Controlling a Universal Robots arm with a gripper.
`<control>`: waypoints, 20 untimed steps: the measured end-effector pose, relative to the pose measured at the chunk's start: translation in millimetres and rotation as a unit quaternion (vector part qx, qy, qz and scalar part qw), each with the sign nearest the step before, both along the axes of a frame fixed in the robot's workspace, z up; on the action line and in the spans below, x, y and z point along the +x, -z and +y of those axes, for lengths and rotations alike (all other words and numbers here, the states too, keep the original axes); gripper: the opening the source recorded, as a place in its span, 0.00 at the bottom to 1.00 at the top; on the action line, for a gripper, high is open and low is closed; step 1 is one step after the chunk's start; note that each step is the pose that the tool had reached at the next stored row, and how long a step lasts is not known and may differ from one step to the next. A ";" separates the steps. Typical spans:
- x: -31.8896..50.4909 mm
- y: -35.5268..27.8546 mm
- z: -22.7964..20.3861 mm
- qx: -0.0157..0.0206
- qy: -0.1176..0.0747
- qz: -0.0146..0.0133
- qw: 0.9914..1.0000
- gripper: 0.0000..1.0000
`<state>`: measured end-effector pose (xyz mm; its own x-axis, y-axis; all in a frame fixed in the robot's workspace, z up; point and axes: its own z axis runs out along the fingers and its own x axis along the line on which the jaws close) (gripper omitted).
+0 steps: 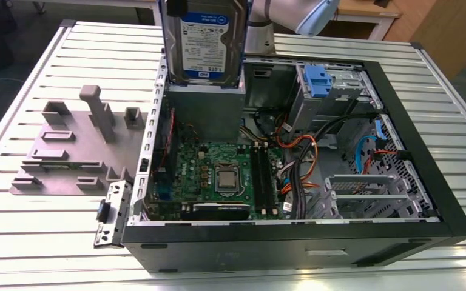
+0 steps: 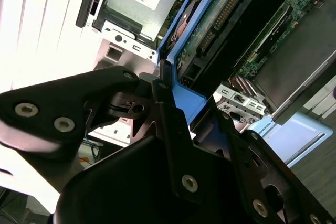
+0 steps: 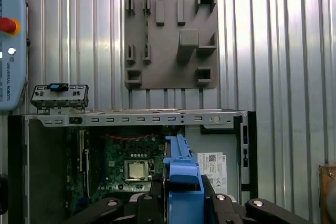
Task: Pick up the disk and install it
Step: 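Pick up the disk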
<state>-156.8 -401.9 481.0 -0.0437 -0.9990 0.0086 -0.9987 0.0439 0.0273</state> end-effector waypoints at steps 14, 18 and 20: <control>31.3 2.1 -5.0 0.000 0.000 0.000 1.000 0.36; 31.5 4.2 -17.9 0.000 0.000 0.000 1.000 0.36; 33.3 5.0 -22.0 0.000 0.000 0.000 1.000 0.36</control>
